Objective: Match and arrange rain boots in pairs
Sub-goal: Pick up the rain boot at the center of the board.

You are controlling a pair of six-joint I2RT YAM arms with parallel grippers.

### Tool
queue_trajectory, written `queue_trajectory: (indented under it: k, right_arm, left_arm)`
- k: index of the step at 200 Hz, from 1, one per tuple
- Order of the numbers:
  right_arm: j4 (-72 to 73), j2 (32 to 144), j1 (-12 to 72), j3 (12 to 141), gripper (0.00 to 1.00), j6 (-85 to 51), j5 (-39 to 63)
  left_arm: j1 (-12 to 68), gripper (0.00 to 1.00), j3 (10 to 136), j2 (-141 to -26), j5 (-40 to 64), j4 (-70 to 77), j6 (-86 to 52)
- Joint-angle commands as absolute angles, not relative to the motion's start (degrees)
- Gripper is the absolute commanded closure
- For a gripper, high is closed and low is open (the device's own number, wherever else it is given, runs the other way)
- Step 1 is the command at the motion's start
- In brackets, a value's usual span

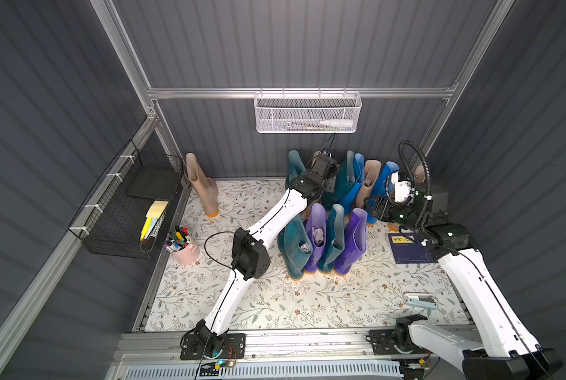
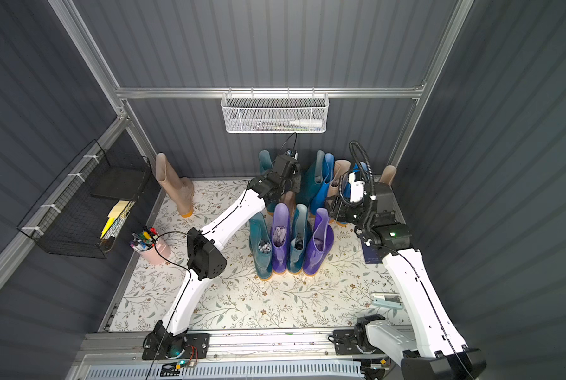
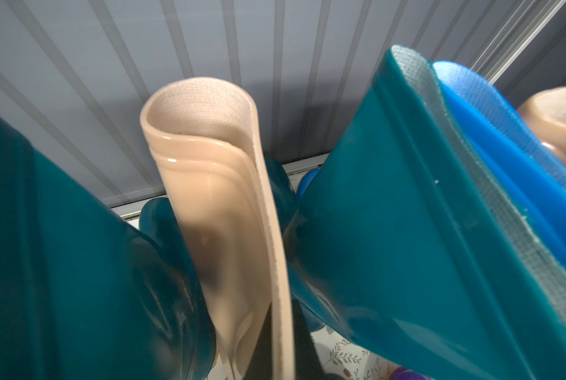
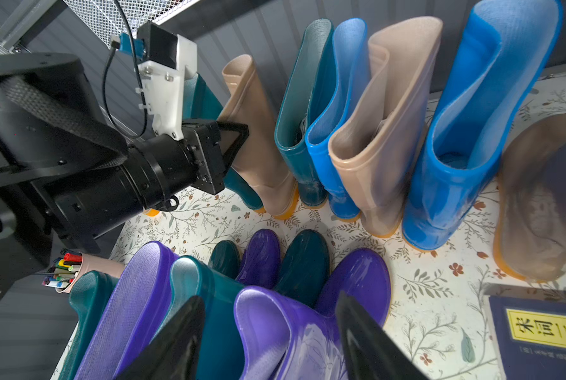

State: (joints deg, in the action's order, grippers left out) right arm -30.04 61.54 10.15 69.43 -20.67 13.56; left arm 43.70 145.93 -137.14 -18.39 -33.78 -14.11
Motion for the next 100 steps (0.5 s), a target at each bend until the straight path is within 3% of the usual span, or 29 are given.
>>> queue_trajectory:
  k: [1, 100]
  right_arm:
    - [-29.35, 61.45, 10.03, 68.63, 0.33, -21.59, 13.80]
    - [-28.30, 62.53, 10.02, 67.94, 0.33, -22.32, 14.54]
  left_arm:
    - [44.38, 1.00, 151.72, -128.59, -16.26, -23.33, -11.74]
    - [44.38, 1.00, 150.65, -123.25, -12.66, -16.98, -9.23]
